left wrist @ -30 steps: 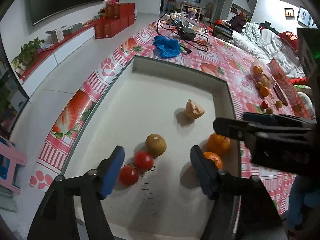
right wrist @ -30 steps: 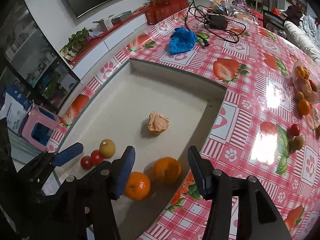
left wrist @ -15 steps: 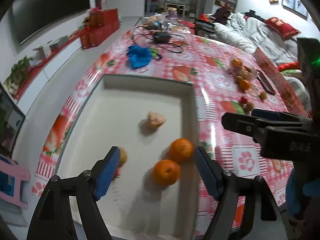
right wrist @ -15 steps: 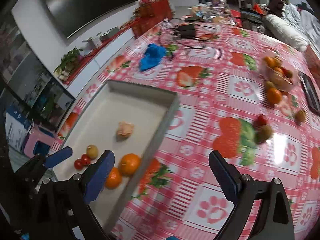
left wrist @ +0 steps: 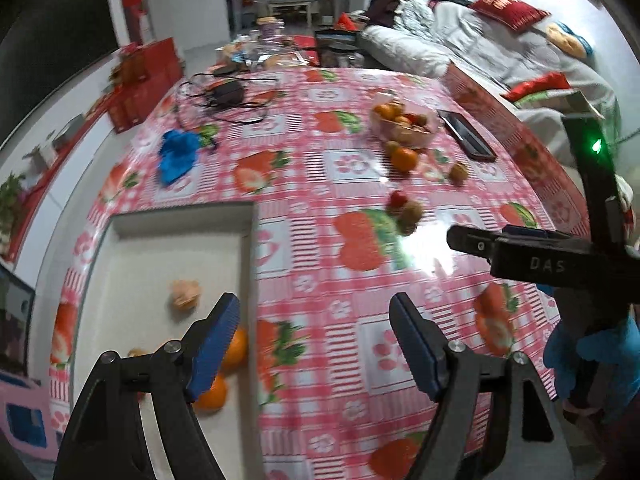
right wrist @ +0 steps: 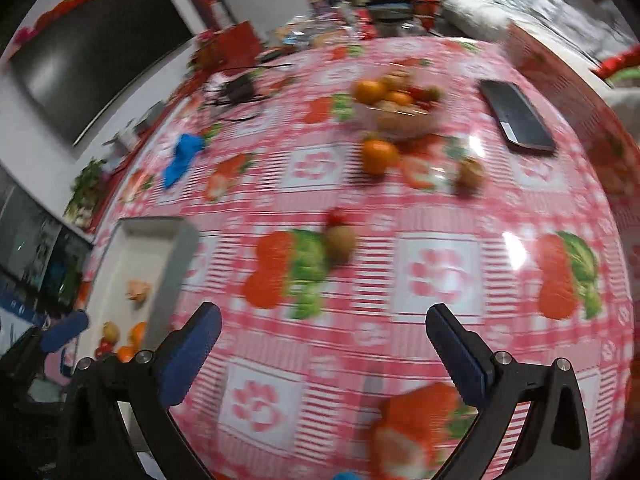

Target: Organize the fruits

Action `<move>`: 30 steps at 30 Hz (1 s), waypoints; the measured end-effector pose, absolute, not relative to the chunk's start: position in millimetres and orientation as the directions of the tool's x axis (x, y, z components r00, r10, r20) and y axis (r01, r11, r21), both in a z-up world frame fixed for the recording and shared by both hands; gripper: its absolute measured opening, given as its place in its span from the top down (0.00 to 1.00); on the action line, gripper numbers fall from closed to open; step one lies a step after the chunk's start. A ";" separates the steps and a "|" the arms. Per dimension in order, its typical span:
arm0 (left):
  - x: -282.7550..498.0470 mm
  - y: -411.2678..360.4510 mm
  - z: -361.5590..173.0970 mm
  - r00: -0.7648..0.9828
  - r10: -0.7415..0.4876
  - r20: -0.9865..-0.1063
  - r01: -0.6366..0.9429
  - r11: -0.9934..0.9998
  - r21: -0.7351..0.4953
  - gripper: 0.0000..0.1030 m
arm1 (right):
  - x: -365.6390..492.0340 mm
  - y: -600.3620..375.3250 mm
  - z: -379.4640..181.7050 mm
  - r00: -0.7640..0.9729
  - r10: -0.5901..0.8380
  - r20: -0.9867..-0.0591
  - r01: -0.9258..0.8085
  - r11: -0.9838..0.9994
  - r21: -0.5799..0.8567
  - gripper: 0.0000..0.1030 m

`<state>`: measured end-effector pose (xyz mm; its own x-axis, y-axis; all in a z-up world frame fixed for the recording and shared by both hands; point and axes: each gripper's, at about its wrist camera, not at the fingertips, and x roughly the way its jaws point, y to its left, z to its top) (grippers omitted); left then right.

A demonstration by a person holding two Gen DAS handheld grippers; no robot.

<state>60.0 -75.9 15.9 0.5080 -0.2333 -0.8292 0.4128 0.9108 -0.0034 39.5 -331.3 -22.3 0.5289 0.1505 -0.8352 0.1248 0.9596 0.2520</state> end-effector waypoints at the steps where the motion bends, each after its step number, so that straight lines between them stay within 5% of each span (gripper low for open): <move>1: 62.1 -84.1 17.6 0.506 -0.231 -0.831 0.426 0.905 0.008 0.22 | 36.8 -344.7 -26.8 0.521 0.130 -0.844 0.152 0.959 0.241 0.00; 8: 86.4 -142.6 34.3 0.497 -0.276 -0.822 0.508 0.861 0.018 0.22 | 12.2 -412.0 -52.7 0.471 -0.030 -0.882 0.293 0.948 0.124 0.00; 17: 119.4 -198.1 -16.8 0.481 -0.238 -0.844 0.521 0.852 0.057 0.22 | -14.8 -420.9 -73.7 0.463 -0.194 -0.865 0.291 0.955 -0.059 0.00; 30: 161.9 -223.8 -67.3 0.509 -0.209 -0.835 0.449 0.892 0.050 0.24 | -30.9 -418.9 -75.7 0.541 -0.197 -0.818 0.283 0.958 -0.044 0.00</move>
<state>161.9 -223.8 -67.3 0.5089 -0.2089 -0.8351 0.4487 0.8923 0.0503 -30.9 -418.9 -75.7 0.5407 -0.1971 -0.8178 0.2828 0.9582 -0.0439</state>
